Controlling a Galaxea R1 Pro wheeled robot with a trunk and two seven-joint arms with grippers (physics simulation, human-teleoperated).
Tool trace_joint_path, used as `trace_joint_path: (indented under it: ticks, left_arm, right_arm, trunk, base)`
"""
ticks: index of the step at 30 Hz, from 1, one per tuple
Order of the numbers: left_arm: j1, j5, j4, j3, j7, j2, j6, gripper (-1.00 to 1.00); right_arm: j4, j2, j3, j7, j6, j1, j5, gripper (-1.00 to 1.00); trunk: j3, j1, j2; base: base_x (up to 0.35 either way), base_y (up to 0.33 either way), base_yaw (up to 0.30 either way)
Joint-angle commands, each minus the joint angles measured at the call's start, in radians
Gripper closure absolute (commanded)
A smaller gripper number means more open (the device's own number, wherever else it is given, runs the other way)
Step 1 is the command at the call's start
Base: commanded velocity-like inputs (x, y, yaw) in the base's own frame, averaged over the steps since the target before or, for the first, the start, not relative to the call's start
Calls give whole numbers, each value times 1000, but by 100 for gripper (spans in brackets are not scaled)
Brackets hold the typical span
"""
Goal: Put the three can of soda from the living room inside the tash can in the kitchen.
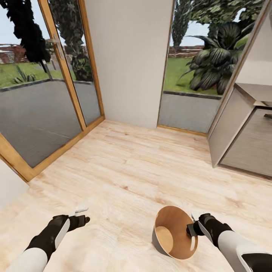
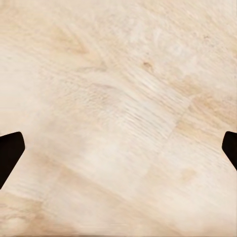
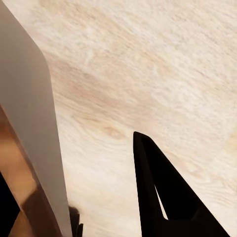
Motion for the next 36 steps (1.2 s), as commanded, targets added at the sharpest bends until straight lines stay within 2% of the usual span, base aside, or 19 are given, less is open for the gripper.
trace_joint_path:
  ticks: [1,12,19,26,36]
  left_arm:
    - [0,0,0,-3,0,0,0,-100]
    - [0,1,2,-20,0,-1,-1,-100]
    - [0,1,2,-21,0,-1,-1,-100]
    - [0,1,2,-22,0,-1,-1,-100]
    - [0,1,2,-22,0,-1,-1,-100]
  right_arm:
    - [0,0,-6,4,0,0,-14,100]
    - [0,3,-4,5,-5,0,-14,100]
    - [1,11,-1,19,-62,30,-12,100]
    - [1,15,2,22,-72,36,-7,100]
    - [0,15,1,22,-72,37,-4,100]
  trunk:
    - [-1,0,0]
    - [-7,0,0]
    - [-8,0,0]
    - [-8,0,0]
    - [-8,0,0]
  base:
    - [0,0,222]
    - [0,0,217]
    - [0,0,63]
    - [0,0,27]
    - [0,0,219]
